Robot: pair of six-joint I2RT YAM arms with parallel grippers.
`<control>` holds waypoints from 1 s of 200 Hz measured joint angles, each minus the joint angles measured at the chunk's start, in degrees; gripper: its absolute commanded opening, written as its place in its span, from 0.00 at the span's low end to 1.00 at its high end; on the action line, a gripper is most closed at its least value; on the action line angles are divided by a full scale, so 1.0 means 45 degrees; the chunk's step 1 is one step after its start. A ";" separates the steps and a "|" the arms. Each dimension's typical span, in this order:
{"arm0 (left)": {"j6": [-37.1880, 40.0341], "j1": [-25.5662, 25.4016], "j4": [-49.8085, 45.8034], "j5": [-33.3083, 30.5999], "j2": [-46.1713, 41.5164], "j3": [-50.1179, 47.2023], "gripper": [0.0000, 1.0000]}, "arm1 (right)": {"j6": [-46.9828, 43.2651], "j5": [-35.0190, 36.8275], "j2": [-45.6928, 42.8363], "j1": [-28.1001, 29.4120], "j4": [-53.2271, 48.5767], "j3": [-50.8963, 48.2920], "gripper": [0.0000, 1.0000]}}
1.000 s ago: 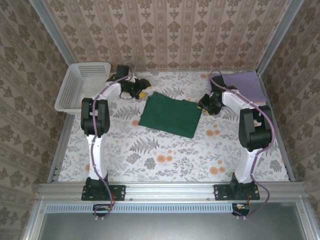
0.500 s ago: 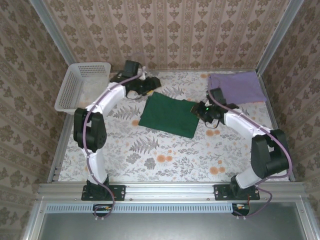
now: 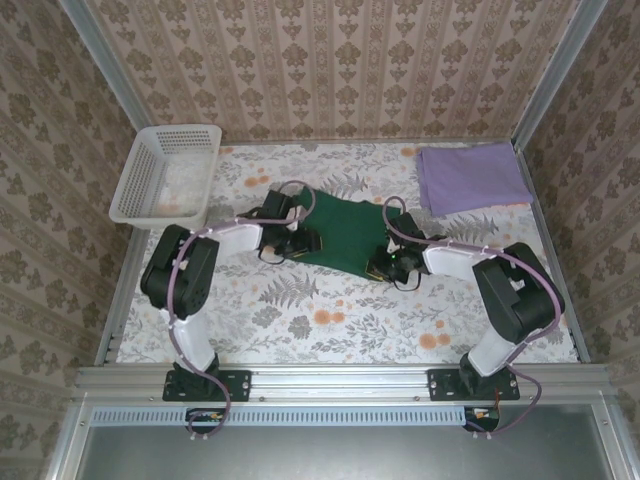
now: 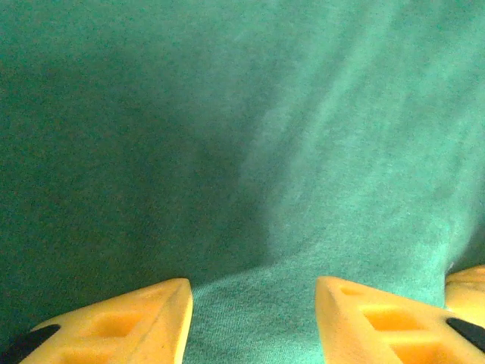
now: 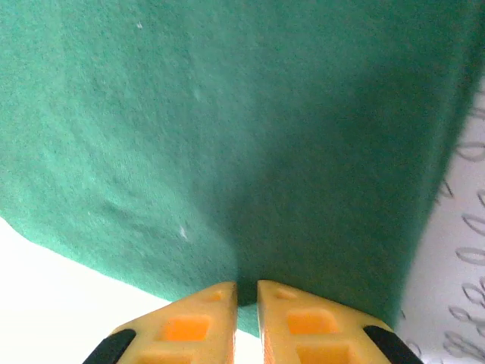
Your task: Fold and stack the t-shirts
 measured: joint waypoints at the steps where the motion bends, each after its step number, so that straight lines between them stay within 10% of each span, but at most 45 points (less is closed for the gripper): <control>1: -0.0005 -0.0005 0.0039 -0.0005 -0.0029 -0.0049 0.48 | -0.0005 0.0010 -0.0015 0.0000 -0.0024 -0.0005 0.17; 103: -0.2948 -0.2395 0.2963 -0.0884 -0.4099 -0.5192 0.60 | -0.0520 0.0330 -0.3487 0.0058 -0.1914 -0.2113 0.25; 142: -0.2613 -0.1161 -0.0253 -0.1214 -0.4881 -0.3279 0.56 | -0.0568 0.0811 -0.5110 0.0049 -0.2890 -0.0923 0.27; 200: -0.1515 0.0257 -0.0996 -0.1127 -0.2220 0.1802 0.37 | -0.1180 0.1093 0.0015 -0.0602 -0.2871 0.3779 0.23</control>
